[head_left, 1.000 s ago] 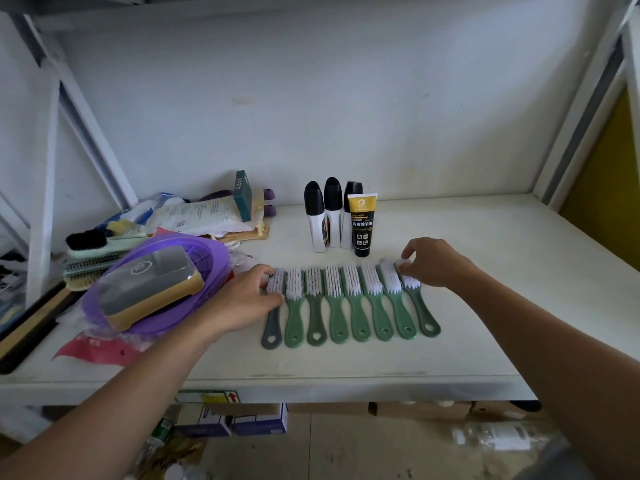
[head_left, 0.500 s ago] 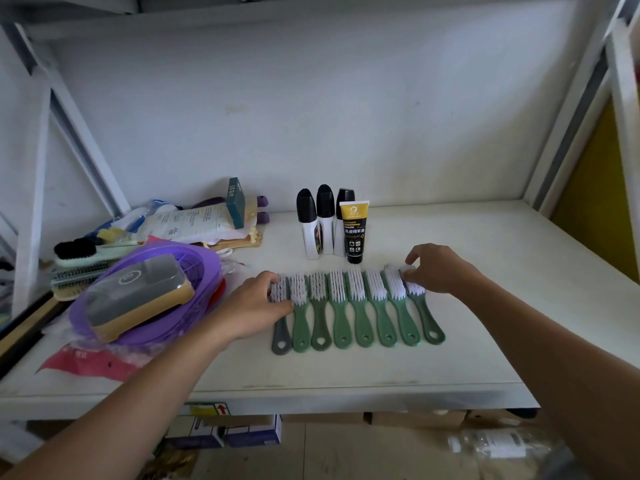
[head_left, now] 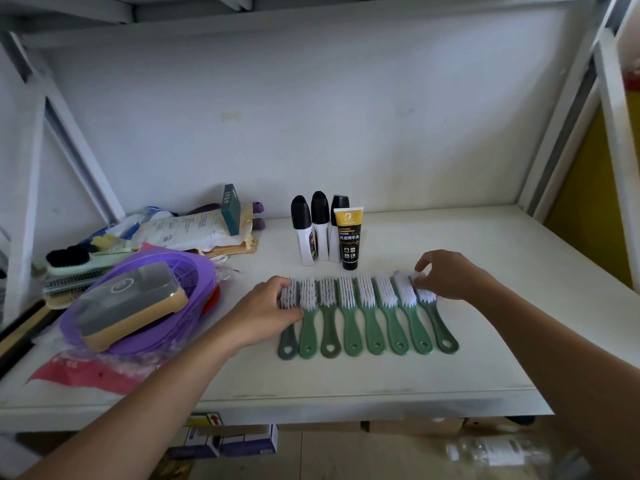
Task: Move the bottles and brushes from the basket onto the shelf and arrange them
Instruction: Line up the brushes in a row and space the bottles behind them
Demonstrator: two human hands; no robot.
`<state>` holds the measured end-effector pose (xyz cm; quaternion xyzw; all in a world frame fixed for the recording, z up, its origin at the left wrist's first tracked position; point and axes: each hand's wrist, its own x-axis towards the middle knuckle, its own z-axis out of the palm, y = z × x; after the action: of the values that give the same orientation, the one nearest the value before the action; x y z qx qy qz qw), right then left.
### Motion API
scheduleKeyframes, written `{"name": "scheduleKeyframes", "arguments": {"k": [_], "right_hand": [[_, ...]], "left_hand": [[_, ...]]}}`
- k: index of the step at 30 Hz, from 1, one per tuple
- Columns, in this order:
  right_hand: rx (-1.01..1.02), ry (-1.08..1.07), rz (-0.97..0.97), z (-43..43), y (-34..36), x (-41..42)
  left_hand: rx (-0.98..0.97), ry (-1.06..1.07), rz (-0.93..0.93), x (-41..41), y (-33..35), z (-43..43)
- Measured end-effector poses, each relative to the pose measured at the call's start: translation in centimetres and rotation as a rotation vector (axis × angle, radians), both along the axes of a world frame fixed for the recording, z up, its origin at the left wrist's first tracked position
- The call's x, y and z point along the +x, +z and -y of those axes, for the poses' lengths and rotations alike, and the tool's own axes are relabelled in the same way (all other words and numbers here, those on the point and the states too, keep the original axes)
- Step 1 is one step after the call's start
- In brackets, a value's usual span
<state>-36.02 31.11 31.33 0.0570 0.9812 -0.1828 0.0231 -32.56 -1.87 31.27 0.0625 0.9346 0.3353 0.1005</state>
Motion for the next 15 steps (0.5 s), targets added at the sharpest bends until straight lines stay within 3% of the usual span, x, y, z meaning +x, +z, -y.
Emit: {"name": "scheduleKeyframes", "arguments": {"k": [15], "right_hand": [[0.018,0.01,0.027,-1.0,-0.27,-0.73]], "left_hand": [[-0.034,0.034,-0.011,-0.87,-0.18,-0.31]]}}
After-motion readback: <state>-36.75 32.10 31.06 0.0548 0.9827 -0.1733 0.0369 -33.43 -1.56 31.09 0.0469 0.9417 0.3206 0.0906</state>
